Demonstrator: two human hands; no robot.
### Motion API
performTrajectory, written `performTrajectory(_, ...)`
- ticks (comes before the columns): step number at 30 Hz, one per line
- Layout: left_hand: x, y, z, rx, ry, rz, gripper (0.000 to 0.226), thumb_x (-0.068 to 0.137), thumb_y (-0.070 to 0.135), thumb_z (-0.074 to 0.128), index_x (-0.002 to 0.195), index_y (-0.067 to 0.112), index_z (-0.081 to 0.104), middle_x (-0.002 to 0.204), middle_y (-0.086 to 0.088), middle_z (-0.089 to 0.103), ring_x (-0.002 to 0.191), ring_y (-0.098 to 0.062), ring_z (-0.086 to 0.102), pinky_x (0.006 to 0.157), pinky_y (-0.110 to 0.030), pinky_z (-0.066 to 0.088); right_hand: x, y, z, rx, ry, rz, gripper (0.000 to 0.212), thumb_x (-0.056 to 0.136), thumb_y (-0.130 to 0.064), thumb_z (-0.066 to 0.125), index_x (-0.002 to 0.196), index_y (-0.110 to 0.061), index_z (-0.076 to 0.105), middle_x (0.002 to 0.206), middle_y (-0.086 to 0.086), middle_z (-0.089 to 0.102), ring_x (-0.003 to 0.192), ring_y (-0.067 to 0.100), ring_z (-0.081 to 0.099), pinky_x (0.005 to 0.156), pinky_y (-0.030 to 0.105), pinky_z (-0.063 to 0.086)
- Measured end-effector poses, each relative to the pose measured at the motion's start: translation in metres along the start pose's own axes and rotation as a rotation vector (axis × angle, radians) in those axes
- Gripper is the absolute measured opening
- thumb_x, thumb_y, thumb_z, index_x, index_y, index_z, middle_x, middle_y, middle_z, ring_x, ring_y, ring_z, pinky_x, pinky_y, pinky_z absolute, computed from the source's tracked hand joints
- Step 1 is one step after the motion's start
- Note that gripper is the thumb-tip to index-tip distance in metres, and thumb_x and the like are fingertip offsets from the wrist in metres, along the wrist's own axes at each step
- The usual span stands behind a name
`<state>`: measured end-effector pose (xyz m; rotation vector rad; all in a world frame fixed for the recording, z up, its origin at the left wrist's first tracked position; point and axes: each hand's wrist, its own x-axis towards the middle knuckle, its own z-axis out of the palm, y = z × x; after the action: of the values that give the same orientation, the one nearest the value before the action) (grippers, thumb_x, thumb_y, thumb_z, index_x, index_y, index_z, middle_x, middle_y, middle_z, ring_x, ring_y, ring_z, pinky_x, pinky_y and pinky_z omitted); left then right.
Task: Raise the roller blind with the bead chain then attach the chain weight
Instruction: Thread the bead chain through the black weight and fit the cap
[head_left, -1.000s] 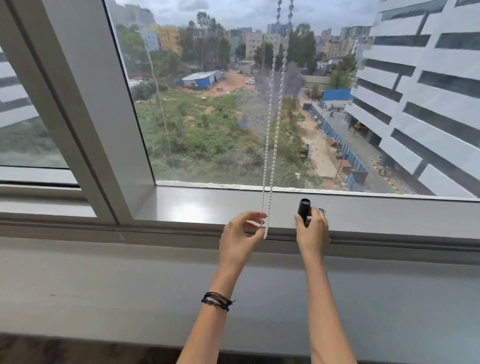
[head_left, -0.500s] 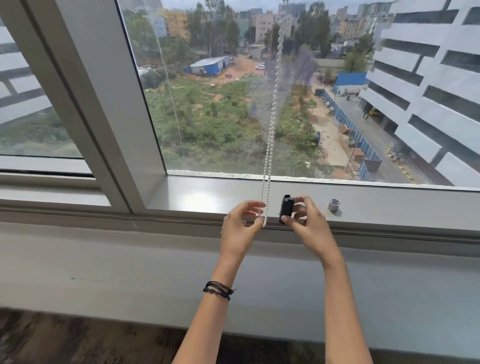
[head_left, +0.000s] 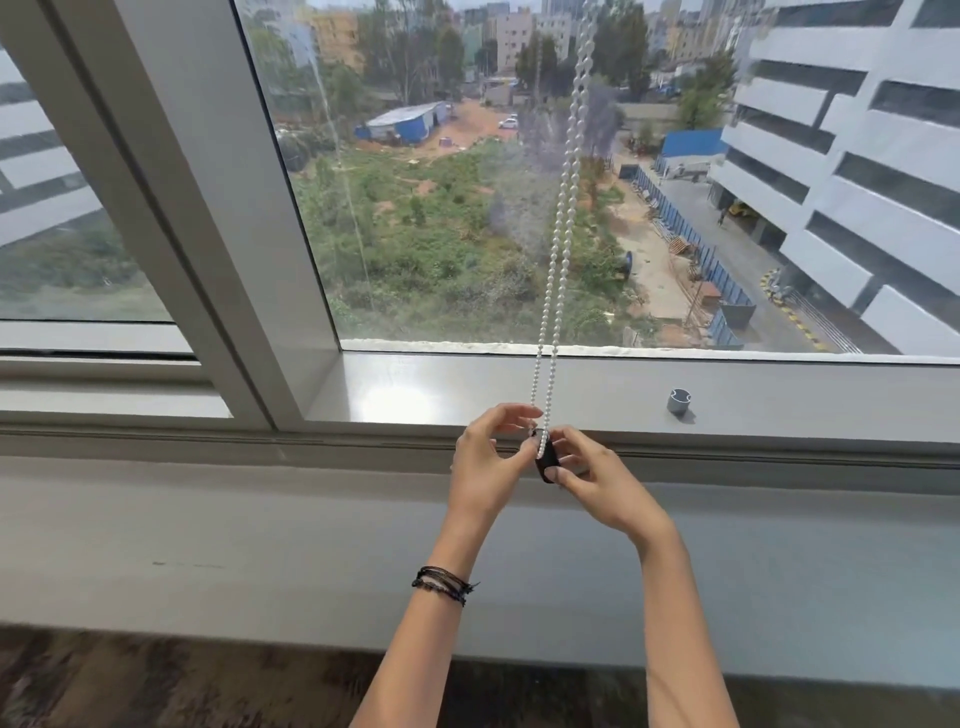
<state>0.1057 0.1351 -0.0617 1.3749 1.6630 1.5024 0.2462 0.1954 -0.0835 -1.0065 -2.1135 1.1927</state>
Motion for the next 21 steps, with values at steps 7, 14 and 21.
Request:
performTrajectory(7,-0.0022,-0.0002,-0.0021,-0.013,-0.043,0.034,0.03,0.078,0.008,0.067,0.098,0.031,0.065,0.1,0.013,0.07,0.094,-0.007,0.065,0.075,-0.001,0.039,0.0006,-0.0039,0.0065,0.109,0.032,-0.064,0.039,0.09,-0.006,0.057,0.104,-0.042,0.054,0.106,-0.005,0.067,0.092,0.007,0.065,0.088,0.042,0.051)
performTrajectory(14,-0.0035,0.0035,-0.0056,-0.057,-0.043,0.037,0.028,0.079,0.017,0.073,0.101,0.033,0.066,0.101,0.017,0.07,0.098,0.001,0.062,0.088,-0.017,0.043,0.0012,-0.0093,0.0034,0.341,0.042,-0.109,0.032,0.093,-0.003,0.053,0.112,-0.027,0.059,0.109,-0.006,0.069,0.105,0.008,0.062,0.088,0.021,0.051)
performTrajectory(21,-0.0037,0.0063,-0.0068,-0.137,-0.022,0.085,0.025,0.08,0.017,0.074,0.102,0.026,0.068,0.1,0.013,0.071,0.1,0.002,0.063,0.083,-0.003,0.04,-0.0004,-0.0074,0.008,0.549,0.111,-0.133,0.026,0.085,-0.007,0.063,0.102,-0.027,0.058,0.095,-0.011,0.07,0.095,0.011,0.066,0.081,0.018,0.052)
